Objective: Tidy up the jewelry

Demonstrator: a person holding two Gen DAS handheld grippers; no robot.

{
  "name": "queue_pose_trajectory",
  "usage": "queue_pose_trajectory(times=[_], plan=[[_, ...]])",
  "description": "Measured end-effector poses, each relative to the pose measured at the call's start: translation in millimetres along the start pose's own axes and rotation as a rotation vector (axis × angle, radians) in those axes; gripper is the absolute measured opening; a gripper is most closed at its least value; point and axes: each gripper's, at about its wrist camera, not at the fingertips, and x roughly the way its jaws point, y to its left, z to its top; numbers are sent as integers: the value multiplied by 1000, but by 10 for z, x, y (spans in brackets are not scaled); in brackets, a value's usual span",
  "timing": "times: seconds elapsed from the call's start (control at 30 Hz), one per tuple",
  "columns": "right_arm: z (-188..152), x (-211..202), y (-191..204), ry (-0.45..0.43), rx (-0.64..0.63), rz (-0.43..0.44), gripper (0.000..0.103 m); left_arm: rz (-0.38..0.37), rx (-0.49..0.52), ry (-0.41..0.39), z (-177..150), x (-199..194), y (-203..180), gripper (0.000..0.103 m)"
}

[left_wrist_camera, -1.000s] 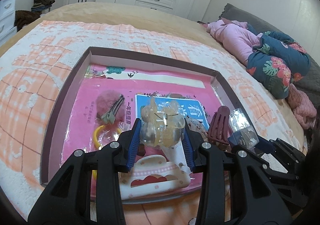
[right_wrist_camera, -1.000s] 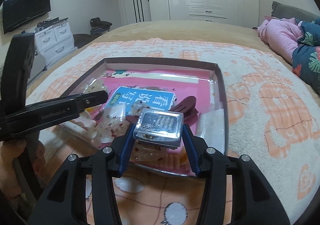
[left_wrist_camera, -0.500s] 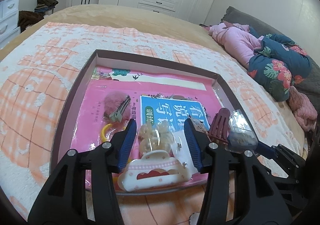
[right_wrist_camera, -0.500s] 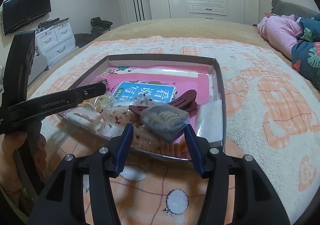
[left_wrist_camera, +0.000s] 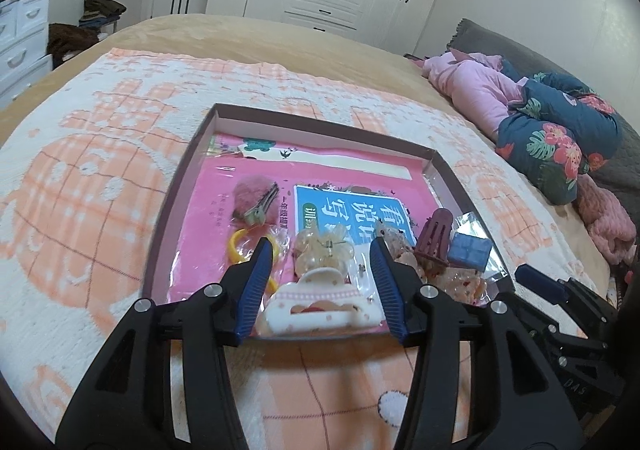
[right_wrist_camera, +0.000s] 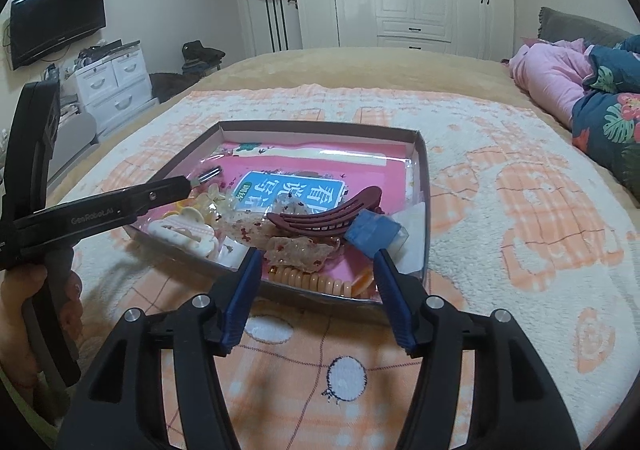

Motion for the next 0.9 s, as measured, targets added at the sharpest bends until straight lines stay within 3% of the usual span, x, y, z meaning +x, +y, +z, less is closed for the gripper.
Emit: queue_pose_trajectory(times=[0.33, 0.63, 0.9], plan=[[14, -252, -24, -43, 21, -4, 77, 26, 3, -17, -84, -285, -14, 59], [-10, -519, 14, -92, 26, 1, 92, 39, -1, -63, -158, -665, -21, 90], [-78, -735, 97, -125, 5, -13, 96, 78, 15, -133, -267, -1018, -86, 92]])
